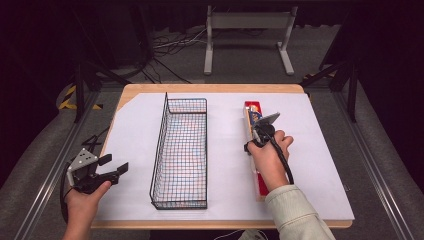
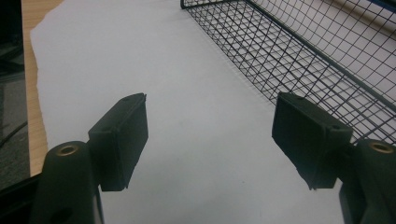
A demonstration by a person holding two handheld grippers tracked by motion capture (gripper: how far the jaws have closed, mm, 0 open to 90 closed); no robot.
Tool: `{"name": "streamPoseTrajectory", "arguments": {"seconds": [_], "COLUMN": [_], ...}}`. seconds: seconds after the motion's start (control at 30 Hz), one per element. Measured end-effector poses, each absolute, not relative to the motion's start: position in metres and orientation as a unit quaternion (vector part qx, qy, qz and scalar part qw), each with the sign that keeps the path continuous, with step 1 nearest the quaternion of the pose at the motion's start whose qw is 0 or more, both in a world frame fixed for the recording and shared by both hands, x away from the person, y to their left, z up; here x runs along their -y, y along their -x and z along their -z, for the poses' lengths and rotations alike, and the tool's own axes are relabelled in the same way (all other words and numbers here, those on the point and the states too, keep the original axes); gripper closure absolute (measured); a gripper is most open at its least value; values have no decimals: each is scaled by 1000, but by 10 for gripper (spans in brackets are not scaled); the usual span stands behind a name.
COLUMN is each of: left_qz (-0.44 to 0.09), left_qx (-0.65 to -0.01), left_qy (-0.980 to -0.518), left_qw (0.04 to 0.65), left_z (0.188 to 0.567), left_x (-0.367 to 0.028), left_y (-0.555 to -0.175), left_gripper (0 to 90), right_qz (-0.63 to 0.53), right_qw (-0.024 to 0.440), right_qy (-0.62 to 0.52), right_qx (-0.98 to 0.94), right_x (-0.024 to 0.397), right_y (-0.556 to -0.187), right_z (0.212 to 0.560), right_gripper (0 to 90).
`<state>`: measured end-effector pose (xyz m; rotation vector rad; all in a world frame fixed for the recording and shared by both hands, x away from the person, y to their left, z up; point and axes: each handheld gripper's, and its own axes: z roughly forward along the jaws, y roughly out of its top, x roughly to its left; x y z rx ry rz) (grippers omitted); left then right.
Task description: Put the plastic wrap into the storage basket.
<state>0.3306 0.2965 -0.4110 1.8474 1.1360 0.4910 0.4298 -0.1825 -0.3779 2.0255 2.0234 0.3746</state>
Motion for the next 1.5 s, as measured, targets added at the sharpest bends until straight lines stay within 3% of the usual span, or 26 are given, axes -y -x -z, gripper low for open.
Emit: {"name": "streamPoseTrajectory", "arguments": {"seconds": [0.53,1.1,1.5], "left_qz": [-195,-198,-196], "left_qx": [-457,-458,-461], "left_qy": [-745,-741,-739], "left_qw": [445,449,451], "left_z": [412,411,411], "left_x": [-294,-295,-296], "left_y": [-333,-333,-333], "left_gripper": [274,274,274], "right_qz": [-163,-214,-228], "right_qw": [174,211,210], "right_qy": [-673,-652,-663], "right_qx": [-700,-696,-681], "right_x": [171,151,132], "right_y": [-422,-415,-414], "right_z": [343,330,323], "right_gripper": [404,404,404]}}
